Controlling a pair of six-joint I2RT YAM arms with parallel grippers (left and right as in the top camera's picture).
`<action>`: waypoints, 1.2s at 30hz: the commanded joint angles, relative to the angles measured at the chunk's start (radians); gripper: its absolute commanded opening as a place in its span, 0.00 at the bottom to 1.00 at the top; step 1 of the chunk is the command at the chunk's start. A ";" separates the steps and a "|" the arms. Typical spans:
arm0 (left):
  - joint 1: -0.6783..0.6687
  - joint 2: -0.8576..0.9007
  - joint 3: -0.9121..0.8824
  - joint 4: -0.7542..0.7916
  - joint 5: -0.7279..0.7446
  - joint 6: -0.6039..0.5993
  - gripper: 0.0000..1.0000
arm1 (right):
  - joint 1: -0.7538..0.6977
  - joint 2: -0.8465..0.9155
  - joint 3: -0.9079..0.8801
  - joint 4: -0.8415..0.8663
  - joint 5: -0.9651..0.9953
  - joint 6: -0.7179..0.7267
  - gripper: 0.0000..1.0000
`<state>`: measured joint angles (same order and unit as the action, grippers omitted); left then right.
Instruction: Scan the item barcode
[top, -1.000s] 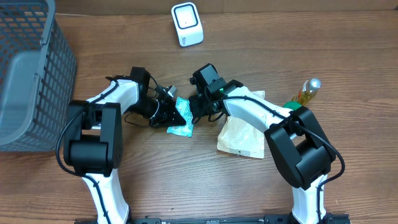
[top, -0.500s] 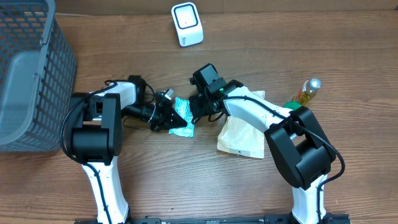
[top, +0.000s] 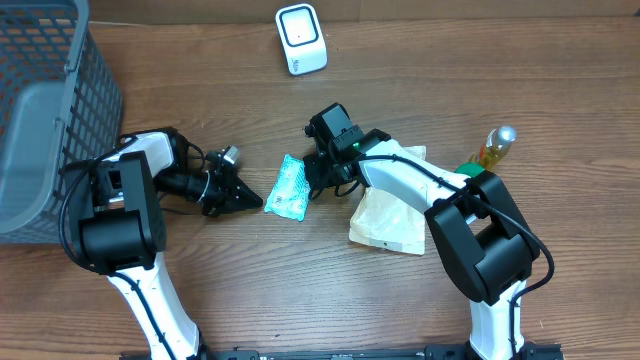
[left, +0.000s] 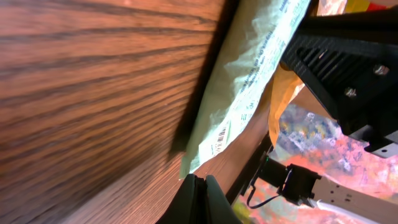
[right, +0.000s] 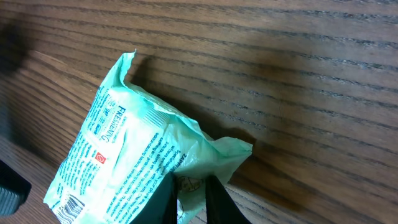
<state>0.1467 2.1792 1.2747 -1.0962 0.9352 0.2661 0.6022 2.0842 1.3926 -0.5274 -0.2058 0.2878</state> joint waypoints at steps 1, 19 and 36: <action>-0.023 -0.029 -0.007 -0.003 0.027 0.050 0.04 | 0.000 0.005 -0.030 -0.005 0.022 0.000 0.13; -0.064 -0.028 -0.002 0.183 0.186 -0.068 0.04 | 0.000 0.005 -0.030 0.003 0.022 0.000 0.13; -0.145 -0.027 -0.003 0.312 -0.117 -0.270 0.04 | 0.000 0.005 -0.030 0.002 0.022 0.000 0.13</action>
<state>-0.0036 2.1632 1.2743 -0.7879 0.9646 0.0273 0.6018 2.0842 1.3911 -0.5232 -0.2066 0.2882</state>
